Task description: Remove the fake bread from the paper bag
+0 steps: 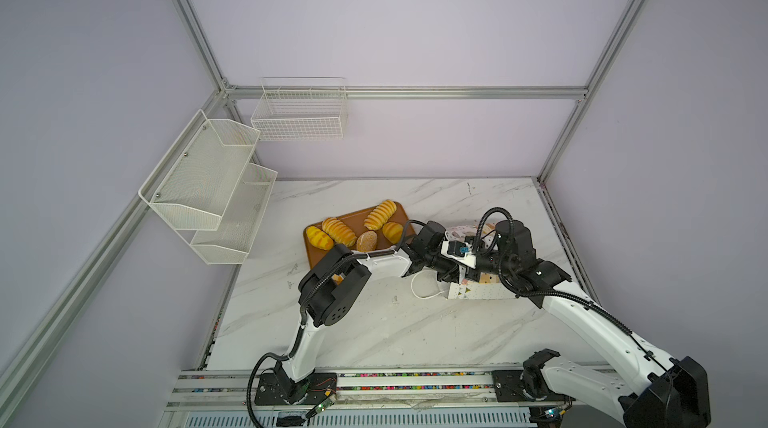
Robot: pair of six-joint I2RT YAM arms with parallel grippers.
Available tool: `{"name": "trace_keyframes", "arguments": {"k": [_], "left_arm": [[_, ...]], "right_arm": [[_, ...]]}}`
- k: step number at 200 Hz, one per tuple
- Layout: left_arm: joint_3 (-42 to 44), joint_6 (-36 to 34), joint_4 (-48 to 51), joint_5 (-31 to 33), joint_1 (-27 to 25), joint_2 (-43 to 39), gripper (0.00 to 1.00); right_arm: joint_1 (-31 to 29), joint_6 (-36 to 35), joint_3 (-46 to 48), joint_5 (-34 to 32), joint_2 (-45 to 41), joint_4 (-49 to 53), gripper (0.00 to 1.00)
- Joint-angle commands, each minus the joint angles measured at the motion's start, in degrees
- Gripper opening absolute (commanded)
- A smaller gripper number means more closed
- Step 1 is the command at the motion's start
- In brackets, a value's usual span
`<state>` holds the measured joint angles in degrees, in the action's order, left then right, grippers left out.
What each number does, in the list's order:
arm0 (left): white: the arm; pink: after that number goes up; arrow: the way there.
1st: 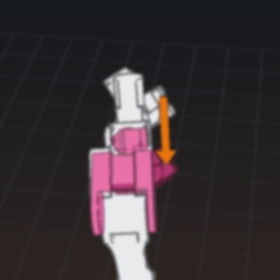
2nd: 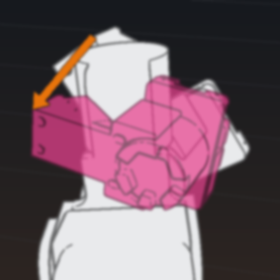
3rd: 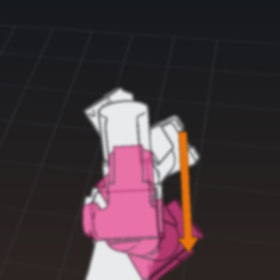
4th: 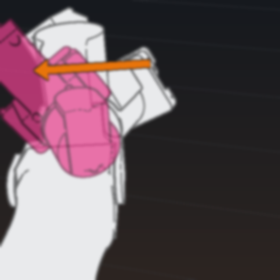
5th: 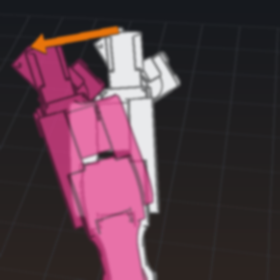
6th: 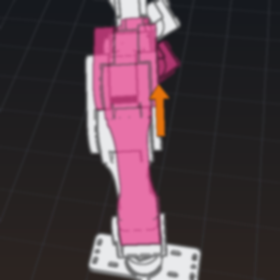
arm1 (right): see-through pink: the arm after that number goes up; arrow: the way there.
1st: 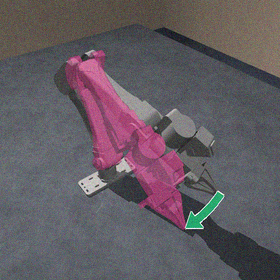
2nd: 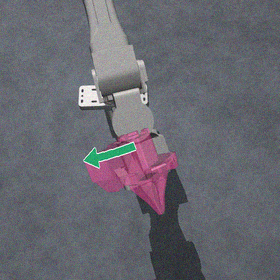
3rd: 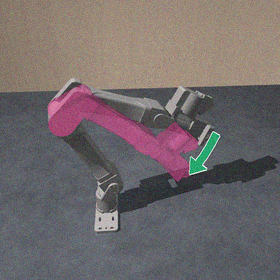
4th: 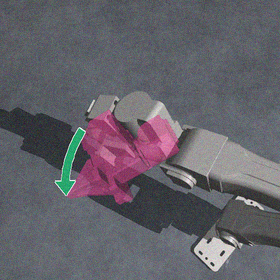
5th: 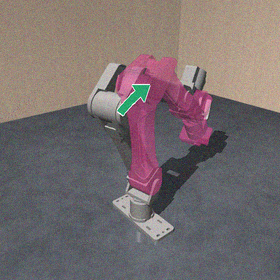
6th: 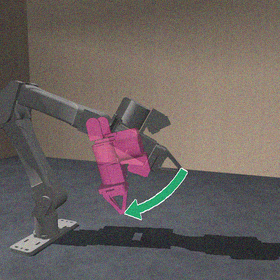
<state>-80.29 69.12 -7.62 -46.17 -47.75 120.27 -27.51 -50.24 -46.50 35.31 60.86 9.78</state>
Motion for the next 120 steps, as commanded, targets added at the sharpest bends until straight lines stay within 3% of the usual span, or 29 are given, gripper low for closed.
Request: {"name": "trace_keyframes", "arguments": {"k": [1,120], "left_arm": [[-0.49,-1.56,-4.34,1.8,0.77,-5.13,0.0],[15.92,-11.33,9.16,12.7,3.72,-26.84,0.0]], "right_arm": [[-1.49,-0.73,-0.34,2.25,-3.23,-2.04,0.0],[-1.15,-2.69,5.15,-6.75,-10.74,-2.97,0.0]]}}
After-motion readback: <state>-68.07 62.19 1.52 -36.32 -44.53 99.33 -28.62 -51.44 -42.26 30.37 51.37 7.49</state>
